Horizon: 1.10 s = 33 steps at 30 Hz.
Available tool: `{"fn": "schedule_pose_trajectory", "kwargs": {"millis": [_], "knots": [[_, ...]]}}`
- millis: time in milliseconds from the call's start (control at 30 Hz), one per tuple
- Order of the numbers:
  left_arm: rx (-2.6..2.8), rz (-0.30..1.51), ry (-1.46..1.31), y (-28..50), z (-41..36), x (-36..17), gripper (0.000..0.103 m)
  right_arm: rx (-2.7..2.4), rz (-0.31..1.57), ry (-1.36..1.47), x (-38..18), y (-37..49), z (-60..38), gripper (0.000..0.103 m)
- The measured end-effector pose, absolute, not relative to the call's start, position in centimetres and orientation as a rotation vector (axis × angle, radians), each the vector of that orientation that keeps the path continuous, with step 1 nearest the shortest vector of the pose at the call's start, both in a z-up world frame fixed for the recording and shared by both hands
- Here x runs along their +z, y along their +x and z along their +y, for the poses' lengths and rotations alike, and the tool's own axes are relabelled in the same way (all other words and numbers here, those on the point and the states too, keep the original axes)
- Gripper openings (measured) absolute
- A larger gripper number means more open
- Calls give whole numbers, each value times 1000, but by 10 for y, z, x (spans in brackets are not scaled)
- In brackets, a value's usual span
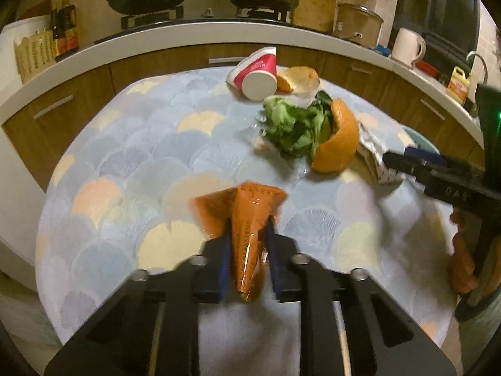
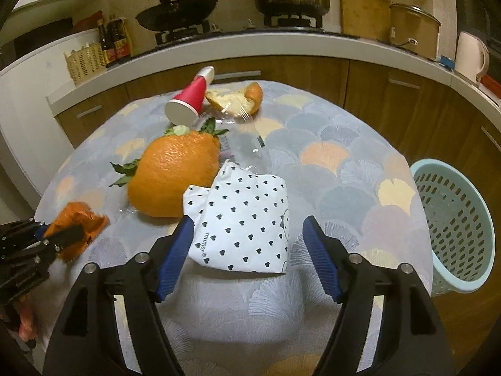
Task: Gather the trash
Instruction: 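Grasp the heart-patterned white paper with the right tool while the left tool grasps the orange wrapper, then carry the white paper and orange wrapper to the blue basket and release both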
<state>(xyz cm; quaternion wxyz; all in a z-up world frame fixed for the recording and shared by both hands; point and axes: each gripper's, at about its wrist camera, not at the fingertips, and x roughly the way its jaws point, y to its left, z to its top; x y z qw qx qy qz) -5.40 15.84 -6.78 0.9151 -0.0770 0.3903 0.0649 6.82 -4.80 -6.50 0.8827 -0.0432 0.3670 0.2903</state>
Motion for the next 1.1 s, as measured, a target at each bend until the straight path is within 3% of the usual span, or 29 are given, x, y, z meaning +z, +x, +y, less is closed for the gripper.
{"fn": "schedule_pose_trajectory", "kwargs": {"millis": [133,333,467,533,1100], "knots": [[92,728,-238,-48,164,-60,13,611,833,-96,-74,78,-43,75],[55,675,-275,-48,166,-59,13,546,883,-166,-84,84,-30,73],[51,673,-285,-47,167,-60,13,550,852,-194,-82,75,-26,35],[52,671,-278,-47,167,-60,13,551,833,-192,-79,72,-27,26],[-88,574,-209,-30,113,-7,13,514,695,-42,-37,64,-92,23]]}}
